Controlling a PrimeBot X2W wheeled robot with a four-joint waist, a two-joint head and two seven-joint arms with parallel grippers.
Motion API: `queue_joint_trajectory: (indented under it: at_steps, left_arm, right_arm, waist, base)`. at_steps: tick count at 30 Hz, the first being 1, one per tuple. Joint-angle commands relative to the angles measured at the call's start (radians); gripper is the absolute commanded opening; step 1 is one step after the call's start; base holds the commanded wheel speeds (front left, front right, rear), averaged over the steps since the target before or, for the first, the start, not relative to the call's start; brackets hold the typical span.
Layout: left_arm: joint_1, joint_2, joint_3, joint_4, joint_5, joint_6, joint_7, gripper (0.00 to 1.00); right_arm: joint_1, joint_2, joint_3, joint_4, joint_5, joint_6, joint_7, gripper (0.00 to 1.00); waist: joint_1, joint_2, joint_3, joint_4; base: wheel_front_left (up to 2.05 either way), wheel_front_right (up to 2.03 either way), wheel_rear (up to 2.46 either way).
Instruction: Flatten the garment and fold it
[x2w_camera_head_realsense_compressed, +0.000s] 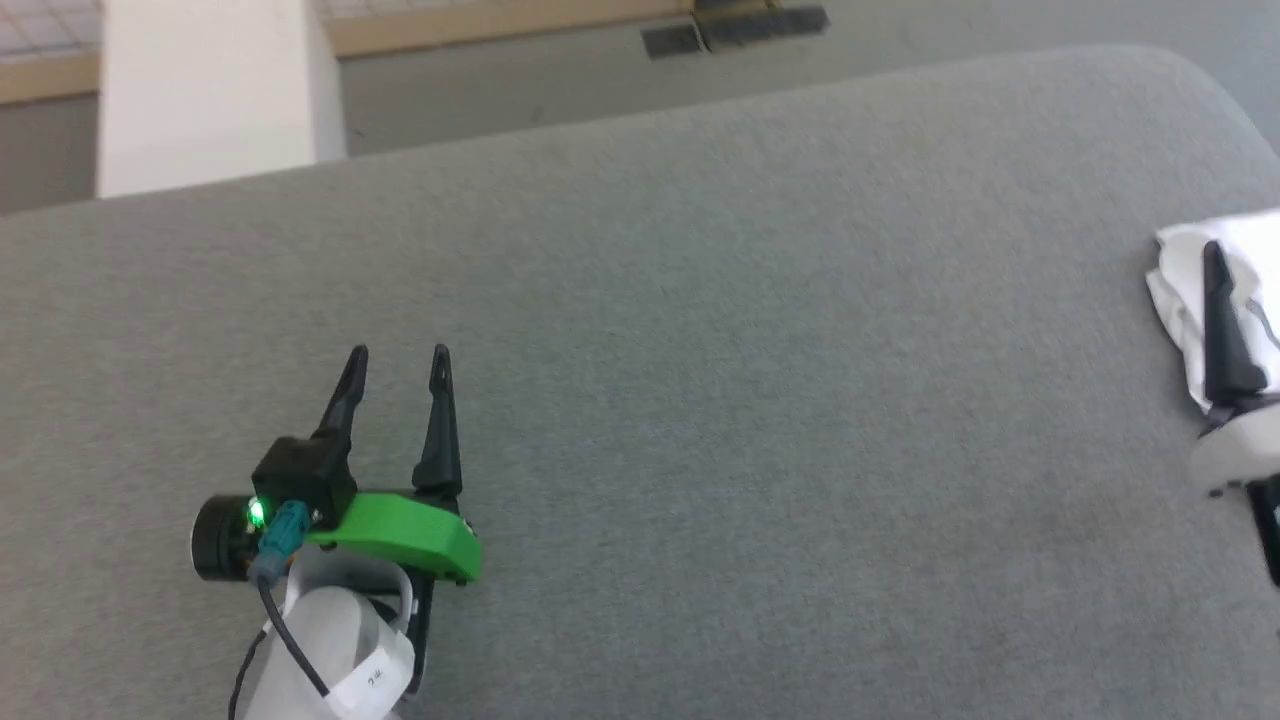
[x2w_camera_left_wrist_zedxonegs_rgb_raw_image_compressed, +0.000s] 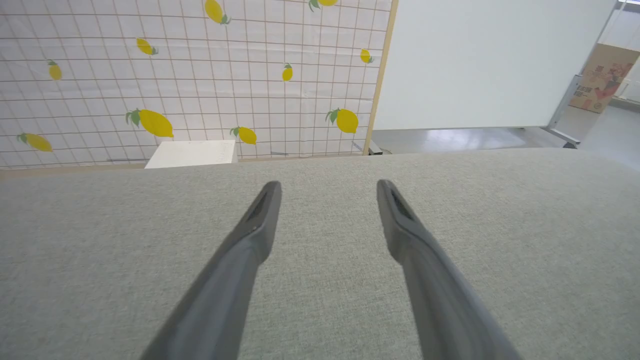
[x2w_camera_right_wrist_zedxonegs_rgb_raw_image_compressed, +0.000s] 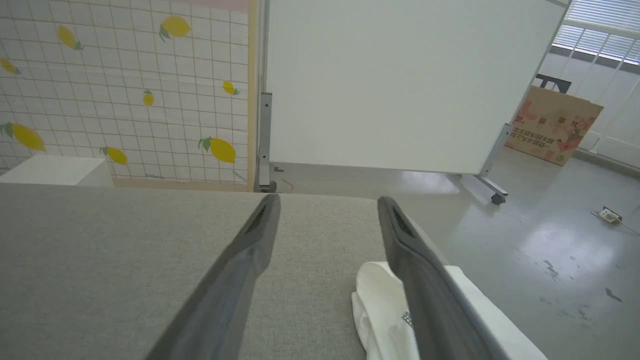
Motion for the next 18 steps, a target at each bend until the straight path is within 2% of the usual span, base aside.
queue_joint_trajectory:
  at_steps: [1, 5, 10, 18]
  left_arm:
    - [0.017, -0.005, 0.000, -0.001, -0.007, -0.004, -0.005, 1.00]
    - [0.046, -0.013, 0.001, -0.009, -0.020, -0.003, -0.005, 1.00]
    - [0.078, -0.019, 0.005, -0.014, -0.029, 0.000, -0.005, 1.00]
    - [0.131, -0.024, 0.006, -0.032, -0.034, -0.005, -0.005, 1.00]
  right_arm:
    - [0.040, 0.016, 0.005, -0.051, 0.017, -0.002, 0.008, 1.00]
    - [0.136, 0.065, 0.009, -0.172, 0.045, -0.002, 0.029, 1.00]
    - [0.219, 0.139, 0.000, -0.251, 0.049, -0.002, 0.025, 1.00]
    - [0.316, 0.203, 0.014, -0.289, 0.019, -0.002, -0.016, 1.00]
  waist:
    - [0.0001, 0.0000, -0.123, 0.117]
    - [0.0001, 0.0000, -0.155, 0.159]
    - [0.0001, 0.0000, -0.179, 0.203]
    - [0.0001, 0.0000, -0.211, 0.241]
  base:
    - [0.00, 0.00, 0.00]
    - [0.00, 0.00, 0.00]
    - [0.00, 0.00, 0.00]
    - [0.00, 0.00, 0.00]
